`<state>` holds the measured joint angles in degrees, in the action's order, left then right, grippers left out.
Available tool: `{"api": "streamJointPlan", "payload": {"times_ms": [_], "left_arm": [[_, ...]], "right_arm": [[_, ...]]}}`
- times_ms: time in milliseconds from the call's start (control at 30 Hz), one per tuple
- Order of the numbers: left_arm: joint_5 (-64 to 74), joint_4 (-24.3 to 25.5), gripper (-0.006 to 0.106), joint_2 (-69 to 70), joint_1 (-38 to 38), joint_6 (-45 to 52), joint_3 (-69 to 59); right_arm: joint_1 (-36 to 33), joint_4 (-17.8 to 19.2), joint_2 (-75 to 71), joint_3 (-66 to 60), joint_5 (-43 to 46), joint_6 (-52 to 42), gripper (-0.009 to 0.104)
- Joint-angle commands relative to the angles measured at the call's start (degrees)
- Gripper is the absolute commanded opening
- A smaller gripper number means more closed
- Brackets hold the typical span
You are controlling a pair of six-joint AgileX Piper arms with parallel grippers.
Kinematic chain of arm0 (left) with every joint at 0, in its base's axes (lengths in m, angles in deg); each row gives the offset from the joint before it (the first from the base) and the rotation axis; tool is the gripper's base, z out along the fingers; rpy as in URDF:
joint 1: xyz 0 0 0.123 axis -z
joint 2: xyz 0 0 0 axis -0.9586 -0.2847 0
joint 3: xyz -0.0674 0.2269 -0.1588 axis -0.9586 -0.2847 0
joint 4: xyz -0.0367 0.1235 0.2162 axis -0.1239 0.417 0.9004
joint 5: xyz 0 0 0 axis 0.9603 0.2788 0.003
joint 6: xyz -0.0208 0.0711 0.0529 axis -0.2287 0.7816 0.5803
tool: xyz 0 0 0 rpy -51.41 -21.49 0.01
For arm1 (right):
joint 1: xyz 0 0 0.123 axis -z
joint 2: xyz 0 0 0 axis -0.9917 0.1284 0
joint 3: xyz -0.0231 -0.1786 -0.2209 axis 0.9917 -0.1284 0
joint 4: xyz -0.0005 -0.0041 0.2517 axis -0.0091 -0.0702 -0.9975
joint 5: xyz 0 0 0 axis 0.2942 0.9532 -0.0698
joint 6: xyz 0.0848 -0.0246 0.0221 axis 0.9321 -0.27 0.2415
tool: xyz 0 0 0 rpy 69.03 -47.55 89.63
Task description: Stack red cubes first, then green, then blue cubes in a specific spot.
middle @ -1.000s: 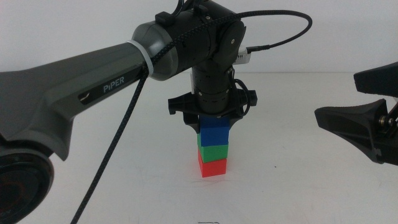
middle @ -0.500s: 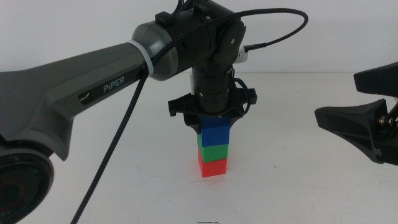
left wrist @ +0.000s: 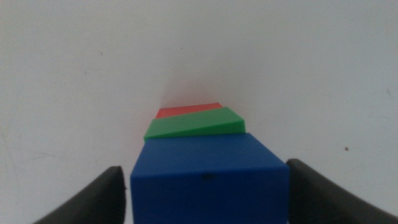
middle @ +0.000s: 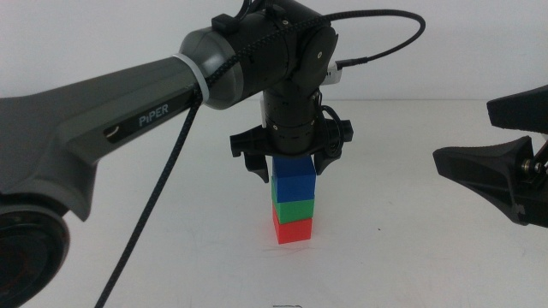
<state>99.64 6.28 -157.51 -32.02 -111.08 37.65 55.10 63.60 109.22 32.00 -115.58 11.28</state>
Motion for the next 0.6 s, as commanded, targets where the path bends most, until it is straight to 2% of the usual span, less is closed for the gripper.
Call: {"api": "streamJointPlan", "payload": {"times_ms": [0,67,200,433,567], "left_arm": [[0.4,0.7,0.089,4.7,0.1,-0.1,1.8],[0.6,1.6,0.092,6.1,0.1,0.0,1.8],[1.9,5.4,0.092,10.3,0.1,1.9,1.8],[2.8,8.3,0.092,20.5,0.1,11.0,1.8],[4.7,12.7,0.092,25.0,0.1,18.2,1.3]], "right_arm": [[0.3,-0.6,-0.5,1.6,3.5,-0.6,0.092],[0.3,-0.6,-0.5,1.6,3.5,-0.6,0.092],[0.3,-0.6,-0.5,1.6,3.5,-0.6,0.092],[0.3,-0.6,-0.5,1.6,3.5,-0.6,0.092],[0.3,-0.6,-0.5,1.6,3.5,-0.6,0.092]]}}
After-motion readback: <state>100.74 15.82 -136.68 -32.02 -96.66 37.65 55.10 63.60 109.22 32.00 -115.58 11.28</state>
